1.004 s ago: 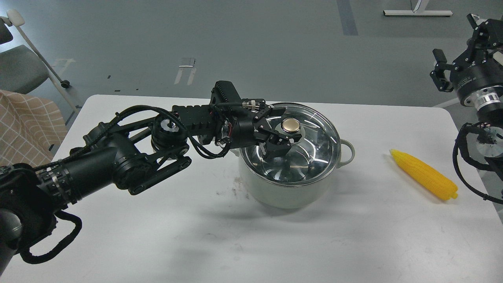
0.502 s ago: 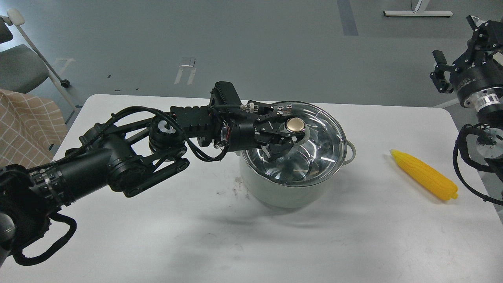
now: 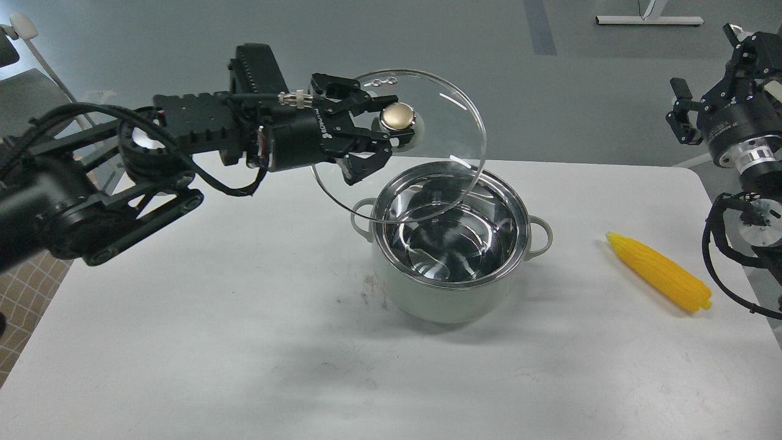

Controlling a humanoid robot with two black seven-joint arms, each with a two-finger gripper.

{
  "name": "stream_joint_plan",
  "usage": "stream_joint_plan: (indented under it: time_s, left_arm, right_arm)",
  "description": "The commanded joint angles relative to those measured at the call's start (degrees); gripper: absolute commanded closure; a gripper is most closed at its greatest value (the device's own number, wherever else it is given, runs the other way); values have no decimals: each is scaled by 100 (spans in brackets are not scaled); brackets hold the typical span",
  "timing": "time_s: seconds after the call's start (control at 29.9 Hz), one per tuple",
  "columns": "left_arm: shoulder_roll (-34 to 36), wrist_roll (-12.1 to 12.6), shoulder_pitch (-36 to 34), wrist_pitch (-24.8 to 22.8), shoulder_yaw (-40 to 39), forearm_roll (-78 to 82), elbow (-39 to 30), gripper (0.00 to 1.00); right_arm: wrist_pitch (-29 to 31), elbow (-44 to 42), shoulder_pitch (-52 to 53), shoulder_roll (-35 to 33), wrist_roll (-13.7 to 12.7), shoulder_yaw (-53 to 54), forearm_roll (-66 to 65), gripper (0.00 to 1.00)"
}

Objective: Open pot and put corn in
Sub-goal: 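Lift the glass lid off the pot with the left gripper, then lower the glass lid onto the table beside the pot, left gripper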

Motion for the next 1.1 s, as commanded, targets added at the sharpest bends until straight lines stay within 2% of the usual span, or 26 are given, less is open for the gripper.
stream_joint_plan:
  time_s: [0.0,0.1,0.17,0.2,0.3,0.44,0.57,0.77,0.9,1.07]
  left_arm:
    - [887,-171,415,189,-18,-185,-234,88]
    - [1407,-311,1029,751,-18,-344,-261,87]
    - [1479,-329,1295,972,-44,-344,-209,87]
    - [1479,-329,1548,1225,-105,-309,-130,86]
    - [1409,-329,2172,1902,-290,-291,221,86]
    - [1189,-338,2605,2212,-431,-300,661,86]
    - [725,-373,3184,2931,-431,-300,1538,86]
    - [451,-466,3721,3205,-431,-406,2260,86]
    - [319,-466,3827,3442,-422,-414,2647,84]
    - [47,-466,3871,3501,-405,-467,2903,83]
  right_arm:
    - [1,0,-8,8,0,0,-2,0]
    - [1,0,-8,26,0,0,-2,0]
    - [1,0,-8,35,0,0,-11,0]
    - [1,-9,-17,35,0,0,-11,0]
    - [1,-9,-52,43,0,0,-11,0]
    - [1,-9,-87,52,0,0,-19,0]
    - [1,0,-131,52,0,0,-11,0]
    - [1,0,-157,44,0,0,-11,0]
    - [1,-9,-166,70,0,0,-19,0]
    - [1,-18,-166,140,0,0,-20,0]
